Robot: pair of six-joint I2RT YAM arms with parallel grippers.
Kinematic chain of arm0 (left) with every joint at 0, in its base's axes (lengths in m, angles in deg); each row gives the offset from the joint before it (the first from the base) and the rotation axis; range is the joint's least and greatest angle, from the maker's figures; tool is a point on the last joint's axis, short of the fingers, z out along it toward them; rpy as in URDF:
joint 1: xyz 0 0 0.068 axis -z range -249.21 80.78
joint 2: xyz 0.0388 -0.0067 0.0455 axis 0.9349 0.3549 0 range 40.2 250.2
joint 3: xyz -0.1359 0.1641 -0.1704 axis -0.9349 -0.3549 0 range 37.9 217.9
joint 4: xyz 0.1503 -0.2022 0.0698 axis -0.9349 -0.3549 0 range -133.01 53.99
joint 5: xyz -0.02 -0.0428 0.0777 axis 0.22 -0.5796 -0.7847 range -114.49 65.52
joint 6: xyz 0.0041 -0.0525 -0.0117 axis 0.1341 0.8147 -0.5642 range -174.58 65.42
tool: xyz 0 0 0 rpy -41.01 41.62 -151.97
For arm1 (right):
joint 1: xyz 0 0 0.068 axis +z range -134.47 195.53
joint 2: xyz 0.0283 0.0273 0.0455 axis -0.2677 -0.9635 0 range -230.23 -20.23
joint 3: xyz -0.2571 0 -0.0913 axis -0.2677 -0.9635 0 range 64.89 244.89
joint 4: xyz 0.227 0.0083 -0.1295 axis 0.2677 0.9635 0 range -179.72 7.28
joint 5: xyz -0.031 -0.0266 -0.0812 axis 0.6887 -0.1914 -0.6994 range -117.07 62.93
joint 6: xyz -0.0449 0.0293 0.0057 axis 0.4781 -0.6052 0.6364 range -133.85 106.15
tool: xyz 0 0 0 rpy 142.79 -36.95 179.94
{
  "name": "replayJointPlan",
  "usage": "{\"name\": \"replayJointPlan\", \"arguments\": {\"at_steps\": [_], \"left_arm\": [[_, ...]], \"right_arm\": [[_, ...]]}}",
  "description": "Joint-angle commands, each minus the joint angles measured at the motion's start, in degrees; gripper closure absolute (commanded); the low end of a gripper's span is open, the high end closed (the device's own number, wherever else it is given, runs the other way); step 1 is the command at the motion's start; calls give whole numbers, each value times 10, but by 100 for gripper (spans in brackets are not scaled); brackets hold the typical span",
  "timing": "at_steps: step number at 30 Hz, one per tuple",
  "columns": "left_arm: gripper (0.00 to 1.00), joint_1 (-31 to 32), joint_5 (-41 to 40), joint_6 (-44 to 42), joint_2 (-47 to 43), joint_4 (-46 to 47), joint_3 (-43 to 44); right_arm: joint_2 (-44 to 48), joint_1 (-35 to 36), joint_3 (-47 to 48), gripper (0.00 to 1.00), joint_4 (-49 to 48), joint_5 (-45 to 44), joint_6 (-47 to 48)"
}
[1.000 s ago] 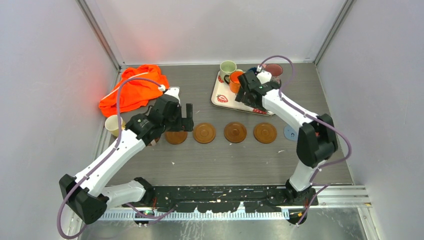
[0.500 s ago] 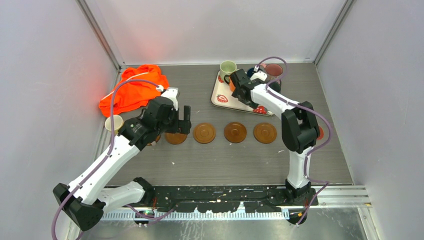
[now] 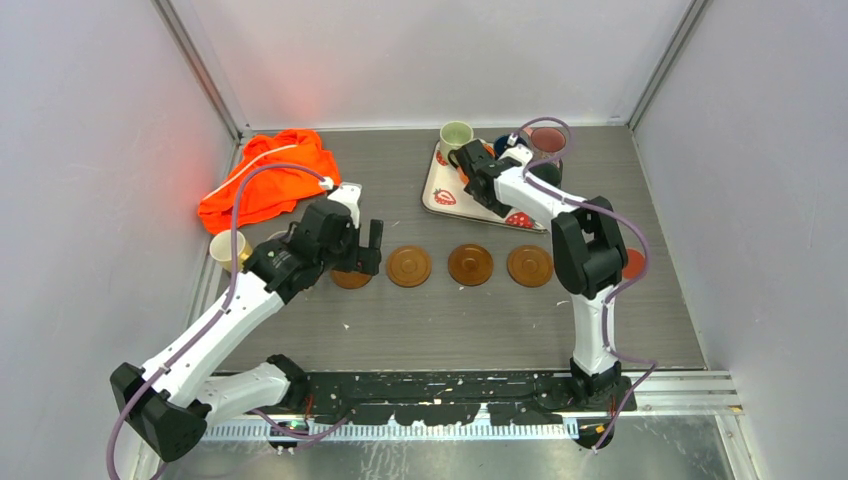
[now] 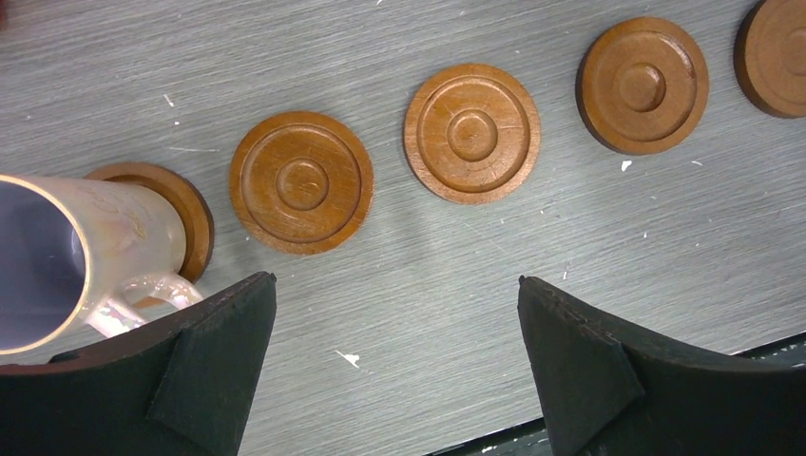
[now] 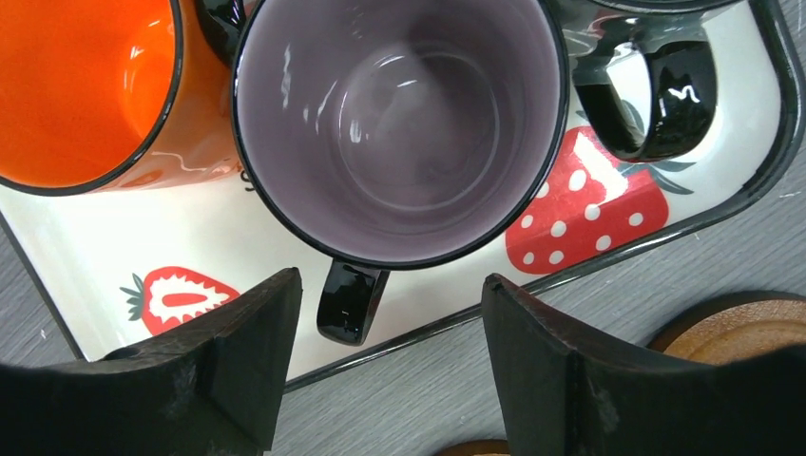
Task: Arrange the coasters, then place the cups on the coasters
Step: Pick up the cup from the tray.
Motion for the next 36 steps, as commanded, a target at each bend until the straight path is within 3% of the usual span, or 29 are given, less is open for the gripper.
{"name": "replayJointPlan", "arguments": {"at_steps": [1,15,36], "left_arm": [[0,-1,-10,-13,-7,32,-9],[0,-1,-10,-13,3,34,-13],[0,-1,-11,-12,18,35,-15]], "right_arm": [[-8,-3,22,27,-9,-22,-21],[-14,-18,-6,45,-48,11,-2],[-32,-21,-8,51,-59,42,-8]]}}
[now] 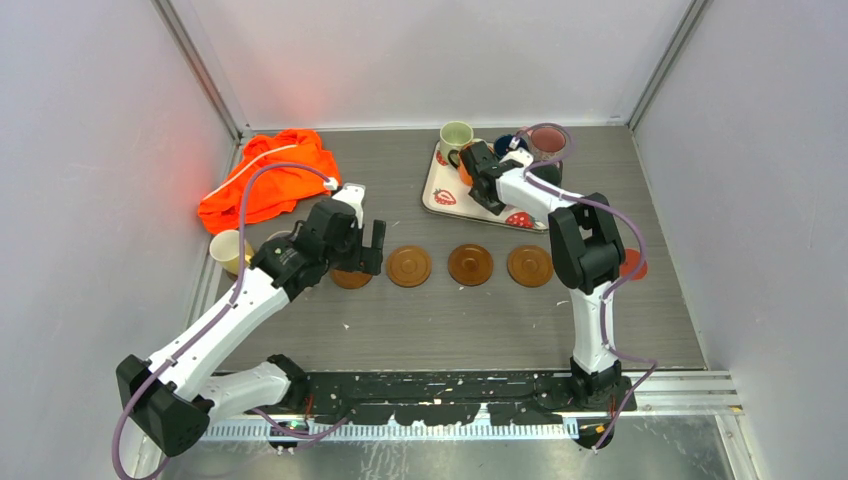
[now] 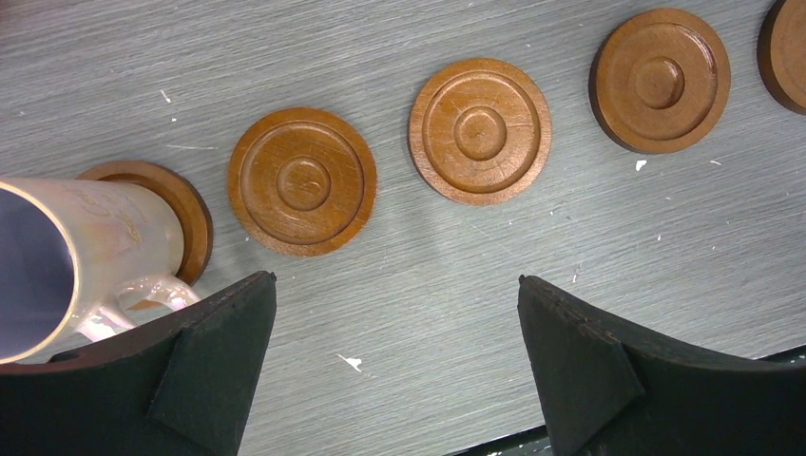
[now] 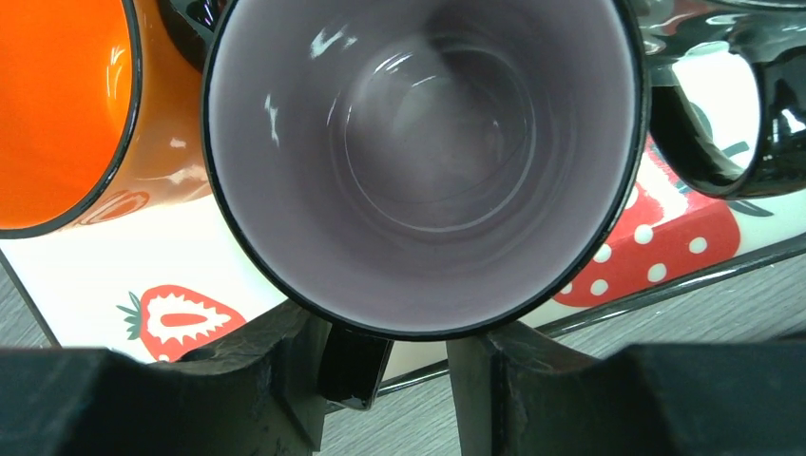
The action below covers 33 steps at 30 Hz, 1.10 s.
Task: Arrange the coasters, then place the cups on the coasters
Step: Pick up the cup from the tray.
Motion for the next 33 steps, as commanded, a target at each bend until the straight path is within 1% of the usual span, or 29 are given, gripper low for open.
{"name": "replayJointPlan", "arguments": {"at_steps": [1,3,7,12,16,21,28,33], "left_arm": [[0,-2,-7,-9,1,20,-2],[0,-1,-7,-9,1,21,-1],[0,-2,-8,-8,2,20,-3],[0,-2,-8,-8,5,19,-2],[0,-1,-9,-8,4,20,-4],[0,-1,-10,-8,6,18,-3],[0,-2,-13,-10,8,17,-3],[0,-2,-18,-9,8,14,-1]], "right_arm": [[-5,-1,0,51,-13,-2,-8],[-5,-1,0,53,-14,-1,-8],[-4,-2,0,59,-15,2,-5],[4,-2,-7,64,-16,3,5],[16,-2,-17,73,-15,5,13],[38,-1,-33,87,-15,12,23],[80,0,-60,99,-4,20,38],[96,7,-56,99,27,17,57]]}}
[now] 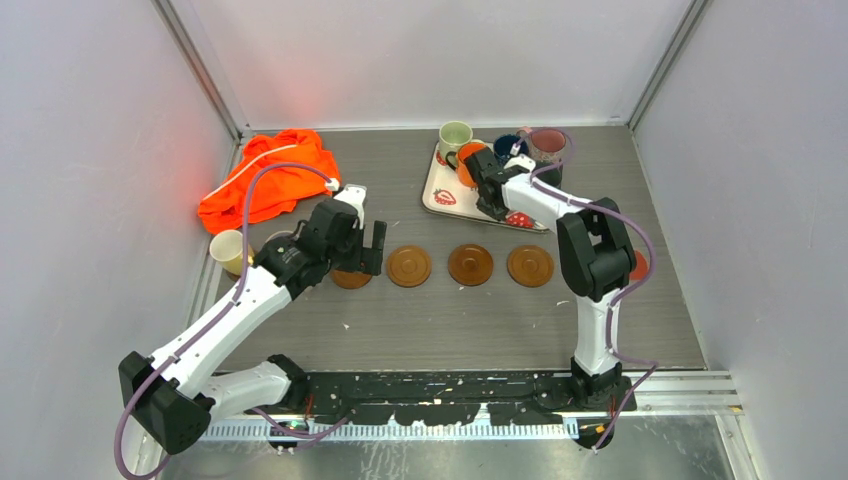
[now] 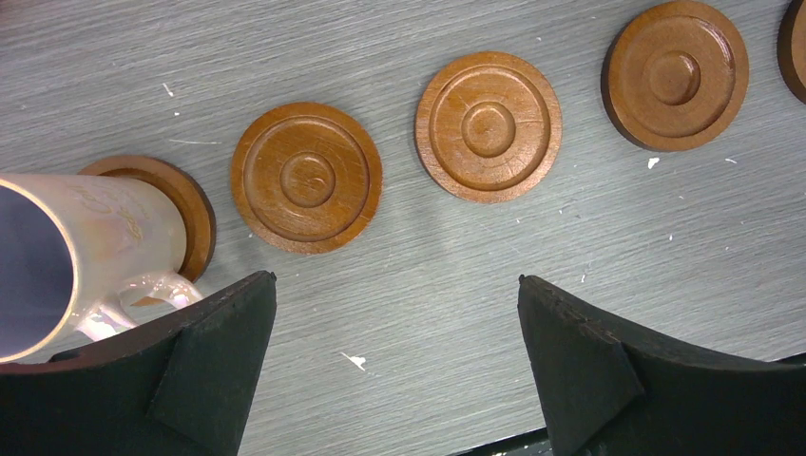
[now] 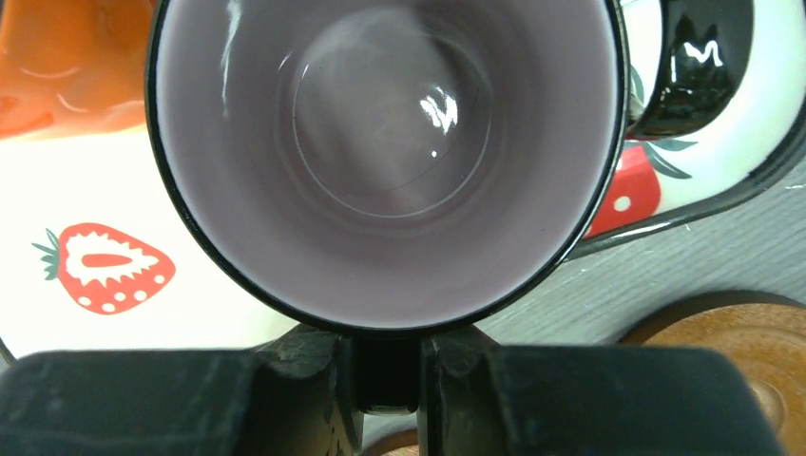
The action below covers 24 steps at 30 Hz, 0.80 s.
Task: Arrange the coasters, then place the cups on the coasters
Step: Pick up the cup from the tray.
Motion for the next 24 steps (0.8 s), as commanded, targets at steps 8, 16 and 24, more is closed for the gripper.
{"name": "replayJointPlan", "arguments": {"at_steps": [8,16,24], "left_arm": [[0,-2,-20,-11,0,12,2],[0,-2,-33,-10,1,9,2],[0,-3,-59,9,-12,7,10]], "right_arm": [[78,24,2,100,47,-11,50],[111,49,-9,99,48,-13,81],[139,85,-9,99,47,2,115]]}}
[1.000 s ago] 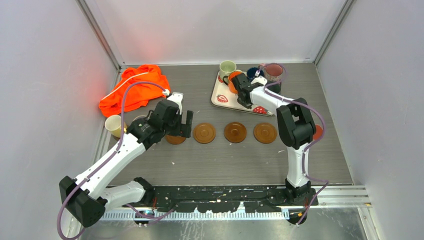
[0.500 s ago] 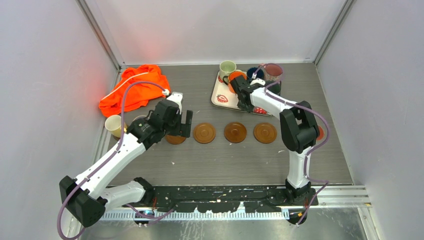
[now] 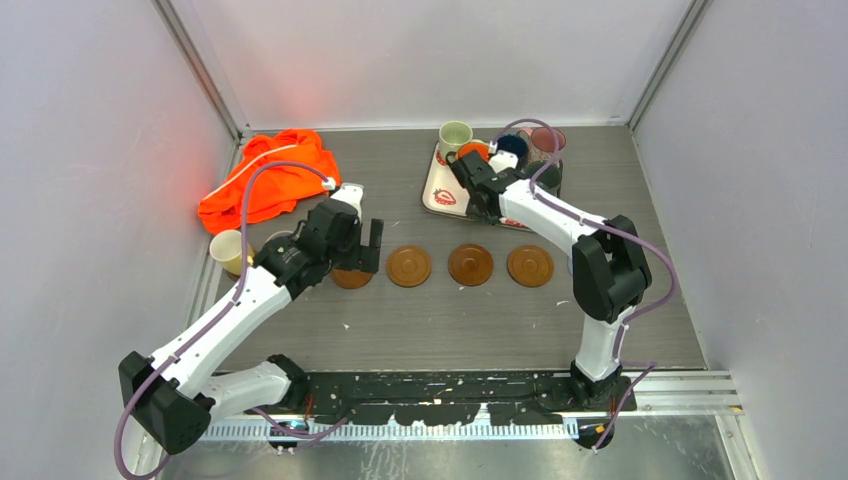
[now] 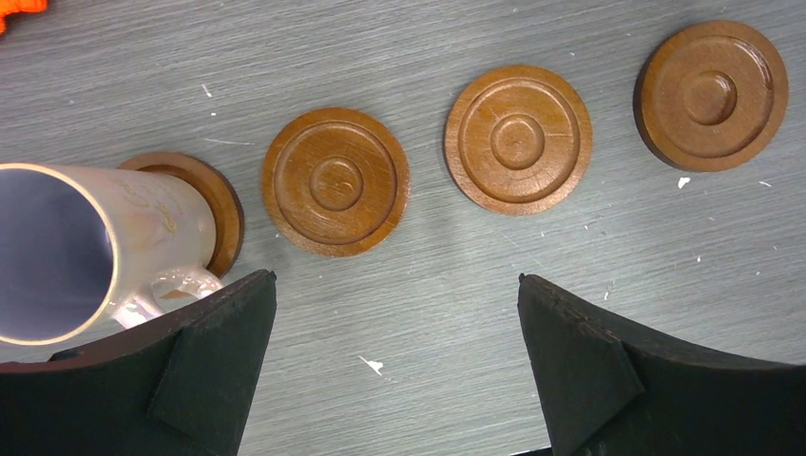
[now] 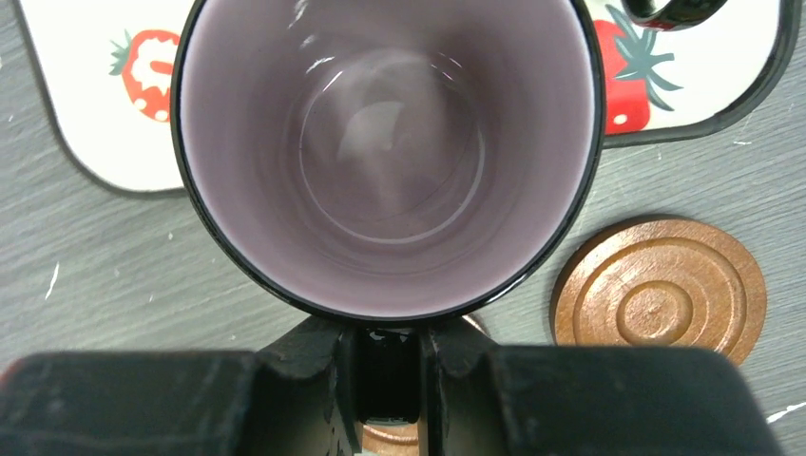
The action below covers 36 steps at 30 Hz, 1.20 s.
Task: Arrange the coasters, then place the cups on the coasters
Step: Pick up the cup from the tray, then place the cup on the coaster.
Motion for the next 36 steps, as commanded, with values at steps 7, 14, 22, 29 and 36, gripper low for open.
{"name": "replayJointPlan", "arguments": {"at_steps": [7,14,22,29,36], "left_arm": [[0,-2,-77,27,-22,-23,53],[0,-3,-110,45,-36,-39,102],[0,-2,-123,58,-52,-32,125],[0,-3,-150,60,-60,-33,163],[0,-2,-191,57,-97,-9,187]], "right_arm": [[59,72,15,100,-15,4,45],[46,124,46,100,-17,17,67],[8,181,98,99,-21,33,84],[-46,234,158,100,-23,40,99],[-94,266,219,99,-17,50,114]]}}
